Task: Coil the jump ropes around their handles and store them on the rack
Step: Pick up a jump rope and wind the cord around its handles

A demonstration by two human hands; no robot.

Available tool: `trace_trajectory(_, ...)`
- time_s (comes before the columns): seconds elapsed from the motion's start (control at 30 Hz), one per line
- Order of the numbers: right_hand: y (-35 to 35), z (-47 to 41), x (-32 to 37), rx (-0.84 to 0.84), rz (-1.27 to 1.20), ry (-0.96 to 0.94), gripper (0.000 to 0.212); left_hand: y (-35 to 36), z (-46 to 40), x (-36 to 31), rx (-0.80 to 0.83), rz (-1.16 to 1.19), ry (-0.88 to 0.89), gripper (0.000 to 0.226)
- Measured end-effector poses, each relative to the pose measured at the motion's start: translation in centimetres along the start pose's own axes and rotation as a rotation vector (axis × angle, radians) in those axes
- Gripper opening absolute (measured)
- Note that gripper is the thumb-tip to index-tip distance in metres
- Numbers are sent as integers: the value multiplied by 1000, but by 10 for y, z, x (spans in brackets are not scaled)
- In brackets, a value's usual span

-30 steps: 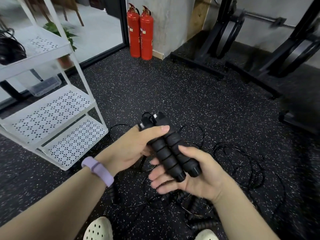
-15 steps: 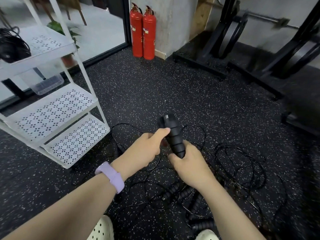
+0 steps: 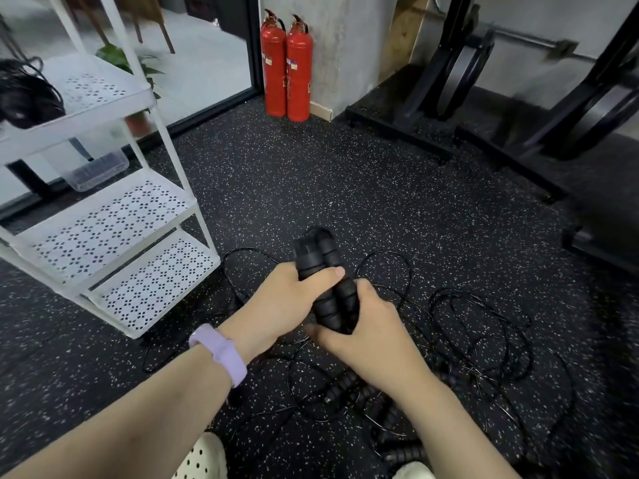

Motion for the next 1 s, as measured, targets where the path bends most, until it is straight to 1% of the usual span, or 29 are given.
trace_trajectory(0.07,-4,-2,-5,64,-132,-1,47,1,-1,-2,52,28,7,23)
trace_trajectory(0.1,-5,-3,-7,119,-251,-2,42,3,0,-3,79,45,17,25)
trace_trajectory(0.17,-3,-3,-6,334,-646,19,38,6,2,-7,135,95,26,25)
trace_trajectory(0.2,-2,-1,-2,467,-836,39,43,8,3,-9,160,131,28,19)
trace_trajectory(0.23,-2,1,1,581,-976,53,49,9,3,-10,188,174,38,17)
trace_trajectory(0.3,-3,1,5,718,-1118,58,52,11,4,-13,247,242,84,17)
trace_trajectory(0.37,-1,-1,7,759,-1159,43,40,12,4,-15,262,252,105,19)
trace_trajectory(0.4,0,-2,7,748,-1148,33,35,11,3,-15,256,242,102,22)
trace_trajectory(0.47,1,-5,5,666,-1070,21,26,7,1,-15,221,176,86,28)
trace_trajectory(0.53,-1,-9,0,512,-872,25,13,2,-1,-11,187,88,57,33)
trace_trajectory(0.57,-4,-12,-3,419,-737,33,14,0,-2,-9,186,63,36,36)
trace_trajectory(0.6,-6,-14,-7,336,-608,40,21,-2,-3,-7,192,50,14,38)
trace_trajectory(0.67,-10,-18,-11,234,-410,38,29,-3,-5,-5,201,27,-36,38)
trace_trajectory(0.7,-11,-19,-11,211,-325,31,28,-3,-5,-4,197,17,-72,41)
trace_trajectory(0.77,-8,-17,-9,166,-120,20,19,-2,-4,-2,163,21,-160,50)
trace_trajectory(0.8,-4,-16,-8,127,-1,16,20,-1,-4,-1,128,27,-198,53)
trace_trajectory(0.9,11,-9,3,-47,328,-61,27,-2,-5,4,7,25,-266,48)
trace_trajectory(0.93,16,-7,7,-97,393,-92,31,-3,-6,5,-13,27,-277,44)
trace_trajectory(1.0,22,-5,12,-170,433,-129,37,-7,-6,6,-11,58,-277,35)
Point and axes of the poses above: each hand's wrist, its own z-axis away from the middle knuckle, its own y-axis out of the palm, x = y × z, the point moved 4 cm from there along -z, towards the middle knuckle, and after that the axes turned 9 degrees about z, right-handed, at the moved point
